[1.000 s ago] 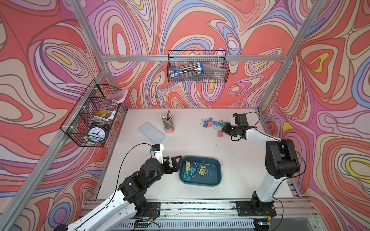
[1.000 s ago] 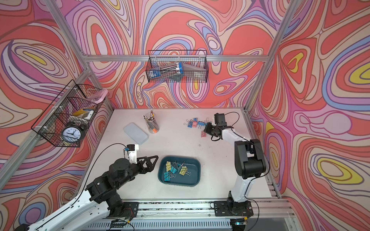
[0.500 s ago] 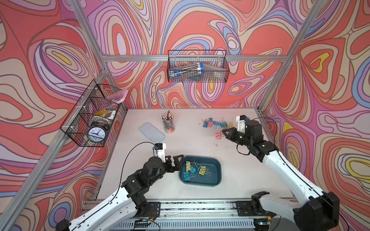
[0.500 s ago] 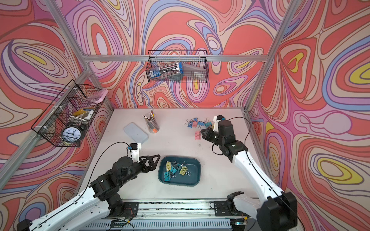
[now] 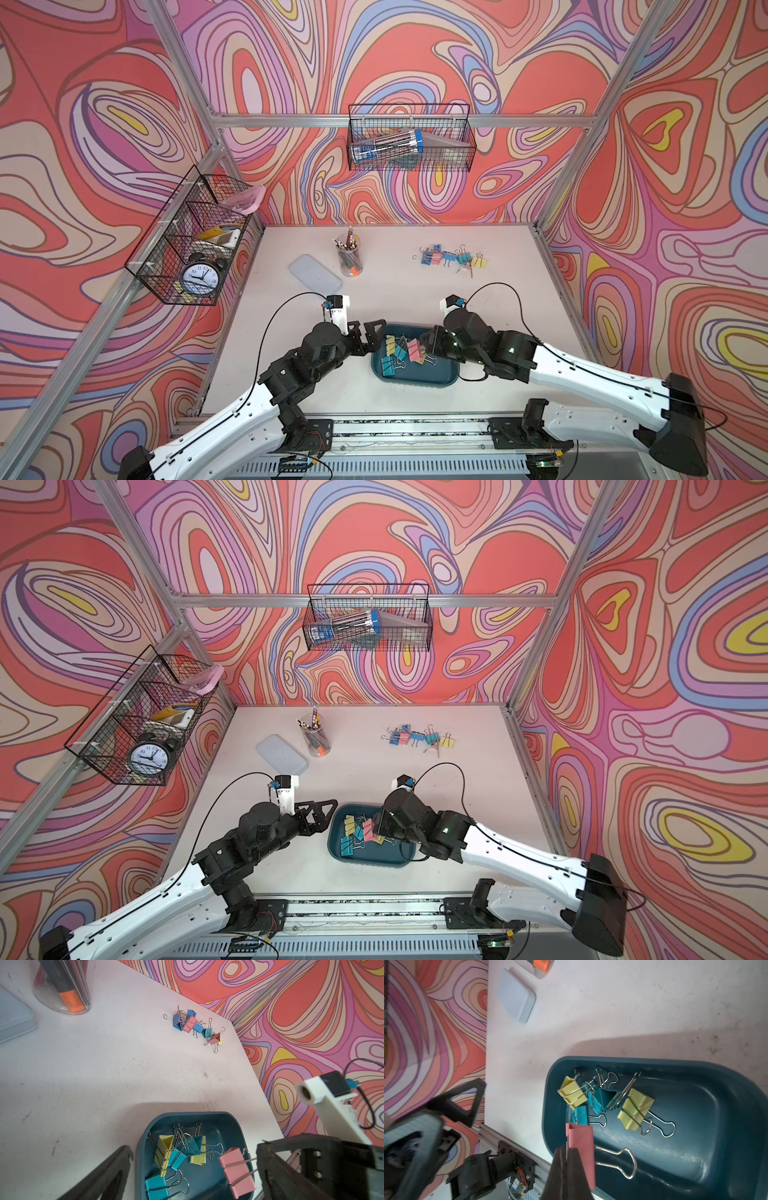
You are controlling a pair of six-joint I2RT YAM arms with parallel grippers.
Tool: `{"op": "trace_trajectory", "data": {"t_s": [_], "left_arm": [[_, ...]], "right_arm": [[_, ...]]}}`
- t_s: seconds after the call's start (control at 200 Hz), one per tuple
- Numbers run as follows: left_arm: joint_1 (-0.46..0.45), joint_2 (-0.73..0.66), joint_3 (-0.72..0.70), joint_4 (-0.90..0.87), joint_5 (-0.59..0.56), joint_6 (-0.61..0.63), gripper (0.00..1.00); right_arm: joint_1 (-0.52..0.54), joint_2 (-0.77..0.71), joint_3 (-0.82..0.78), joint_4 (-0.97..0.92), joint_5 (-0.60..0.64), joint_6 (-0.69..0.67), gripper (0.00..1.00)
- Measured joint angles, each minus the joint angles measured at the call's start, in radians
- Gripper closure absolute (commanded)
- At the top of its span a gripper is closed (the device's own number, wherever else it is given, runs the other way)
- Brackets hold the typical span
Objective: Put the binder clips in the storage box
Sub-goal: Place the binder clip in the storage box.
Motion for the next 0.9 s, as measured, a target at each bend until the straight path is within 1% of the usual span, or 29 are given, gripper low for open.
{"op": "trace_trajectory", "data": {"t_s": [0.19, 0.401, 0.491, 0.596, 0.771, 0.856, 0.901], "left_arm": [[0.000, -0.019, 0.000, -0.002, 0.002, 0.000, 0.01], [0.000, -0.024, 0.000, -0.002, 0.002, -0.001, 0.01], [0.000, -0.019, 0.000, -0.002, 0.002, -0.001, 0.01], [0.000, 0.000, 0.000, -0.002, 0.006, -0.001, 0.01], [0.000, 0.051, 0.006, -0.006, 0.014, 0.018, 0.01], [0.000, 0.100, 0.049, -0.018, 0.014, 0.043, 0.01], [0.000, 0.133, 0.089, -0.031, 0.013, 0.060, 0.03]], "right_arm": [[0.081, 0.169, -0.014, 0.049, 0.066, 0.032, 1.00], [0.130, 0.265, -0.020, 0.087, 0.098, 0.053, 1.00], [0.138, 0.266, -0.019, 0.083, 0.115, 0.058, 0.88], [0.139, 0.249, -0.015, 0.058, 0.143, 0.058, 0.80], [0.139, 0.151, 0.041, -0.037, 0.239, 0.033, 0.74], [0.127, 0.100, 0.097, -0.081, 0.296, -0.007, 0.73], [0.108, 0.081, 0.135, -0.104, 0.317, -0.039, 0.73]]}}
